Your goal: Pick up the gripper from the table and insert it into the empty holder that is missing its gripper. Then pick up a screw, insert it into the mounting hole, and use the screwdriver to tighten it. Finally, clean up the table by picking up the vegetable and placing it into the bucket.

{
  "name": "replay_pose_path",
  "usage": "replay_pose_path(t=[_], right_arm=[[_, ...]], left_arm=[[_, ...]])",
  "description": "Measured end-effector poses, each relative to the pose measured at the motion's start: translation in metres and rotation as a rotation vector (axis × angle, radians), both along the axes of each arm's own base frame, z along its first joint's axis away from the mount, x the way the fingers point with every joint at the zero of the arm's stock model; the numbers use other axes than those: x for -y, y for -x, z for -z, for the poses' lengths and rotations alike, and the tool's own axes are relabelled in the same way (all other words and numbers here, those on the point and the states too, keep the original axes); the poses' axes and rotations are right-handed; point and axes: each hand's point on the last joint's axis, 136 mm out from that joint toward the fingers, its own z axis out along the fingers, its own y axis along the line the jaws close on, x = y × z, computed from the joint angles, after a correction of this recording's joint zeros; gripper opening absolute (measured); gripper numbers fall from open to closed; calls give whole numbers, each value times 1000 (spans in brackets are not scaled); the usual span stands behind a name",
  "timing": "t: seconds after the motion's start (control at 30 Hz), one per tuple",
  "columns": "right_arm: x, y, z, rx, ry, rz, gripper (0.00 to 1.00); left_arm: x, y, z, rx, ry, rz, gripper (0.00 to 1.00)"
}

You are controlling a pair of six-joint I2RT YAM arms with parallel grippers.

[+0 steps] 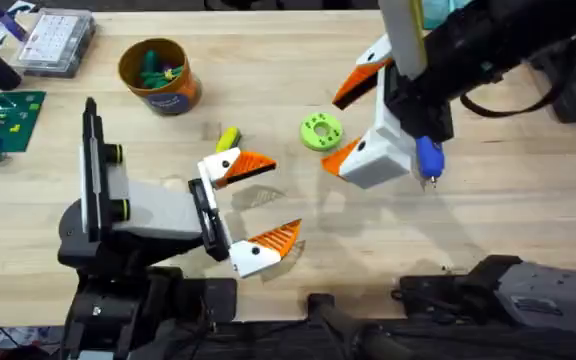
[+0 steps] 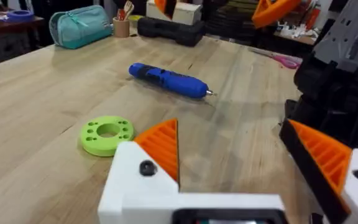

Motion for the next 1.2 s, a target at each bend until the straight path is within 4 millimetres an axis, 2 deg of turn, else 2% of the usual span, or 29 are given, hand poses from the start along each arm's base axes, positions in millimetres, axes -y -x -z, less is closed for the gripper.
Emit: replay_pose_path(t=[0.2,0.37,0.4,0.43,0.6,0.63,0.93,1.03,1.2], right_arm=[[-5,0,-4,-1,-33,-11,996],[-11,0,-8,2,-69,-24,996],[-12,0,-8,3,-72,-25,996],[-12,0,-9,3,-75,-26,996],[-13,0,-9,1,-82,-29,996],[-13,0,-9,1,-82,-29,996],[-10,-1,-8,-2,-71,-15,996],[-1,-13,-6,-4,-49,68,996],[34,-47,-2,-35,-17,326,996]], left_arm=[[0,0,-1,9,1,-1,988],[0,-1,-20,133,8,-3,992],[0,-1,-21,137,10,-3,960],[0,-1,-21,137,11,-3,854],[0,-1,-22,144,11,-4,101],[0,-1,-22,144,11,-4,28],[0,-1,-22,143,11,-4,5],[0,-1,-22,143,11,-4,4],[0,-1,-22,141,11,-4,4]])
